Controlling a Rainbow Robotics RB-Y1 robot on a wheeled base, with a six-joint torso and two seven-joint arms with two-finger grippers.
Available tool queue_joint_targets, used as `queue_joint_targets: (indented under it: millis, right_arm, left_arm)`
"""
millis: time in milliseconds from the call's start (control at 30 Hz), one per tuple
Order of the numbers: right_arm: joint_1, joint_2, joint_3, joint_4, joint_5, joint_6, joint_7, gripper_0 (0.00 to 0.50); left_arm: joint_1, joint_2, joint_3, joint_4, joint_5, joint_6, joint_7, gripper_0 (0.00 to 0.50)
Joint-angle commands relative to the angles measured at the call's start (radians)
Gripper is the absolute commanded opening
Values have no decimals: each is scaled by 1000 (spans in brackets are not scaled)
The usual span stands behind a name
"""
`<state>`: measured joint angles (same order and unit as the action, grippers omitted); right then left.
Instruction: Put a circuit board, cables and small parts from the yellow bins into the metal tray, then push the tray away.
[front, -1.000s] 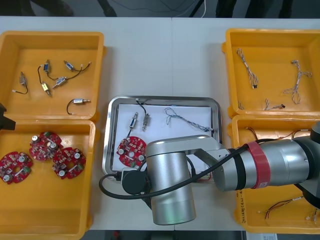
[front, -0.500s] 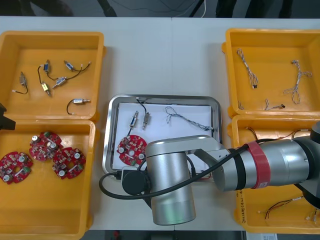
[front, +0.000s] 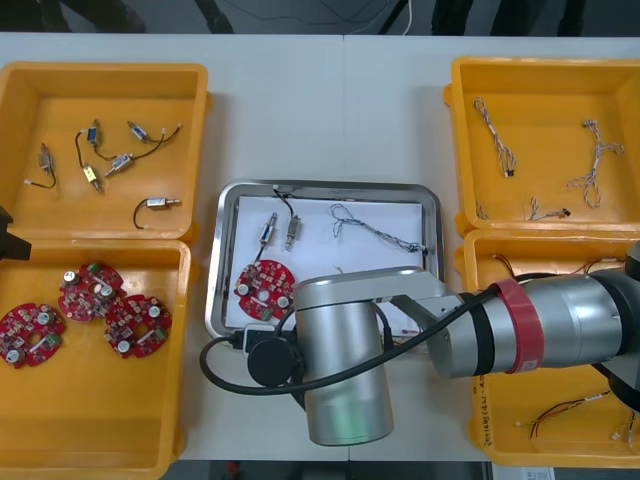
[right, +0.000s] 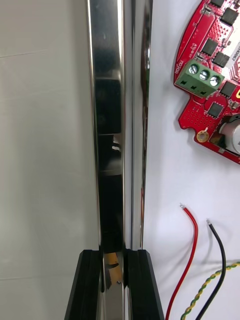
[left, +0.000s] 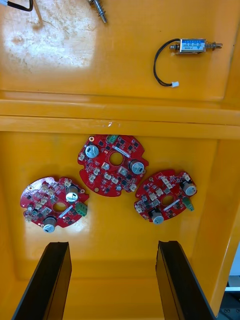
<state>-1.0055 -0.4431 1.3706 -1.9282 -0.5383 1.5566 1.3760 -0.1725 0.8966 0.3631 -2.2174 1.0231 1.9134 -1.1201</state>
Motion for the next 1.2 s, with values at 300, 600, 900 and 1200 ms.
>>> queue_joint_targets:
  millis: [300,600,900,1200]
  right_arm:
    - [-108,-45,44,-20,9,-33,-5,0]
    - [-153,-51,44,8,11,-53,-3,0]
    - [-190,-52,44,35,32,-89,-8,0]
    - [-222,-58,44,67,80,-119,-9,0]
  left_arm:
    - [16,19,30,-25,6,7,-107,500]
    - [16,19,30,-25,6,7,-107,500]
    - [16,19,30,-25,6,7,-107,500]
    - [16,19,30,-25,6,7,-107,500]
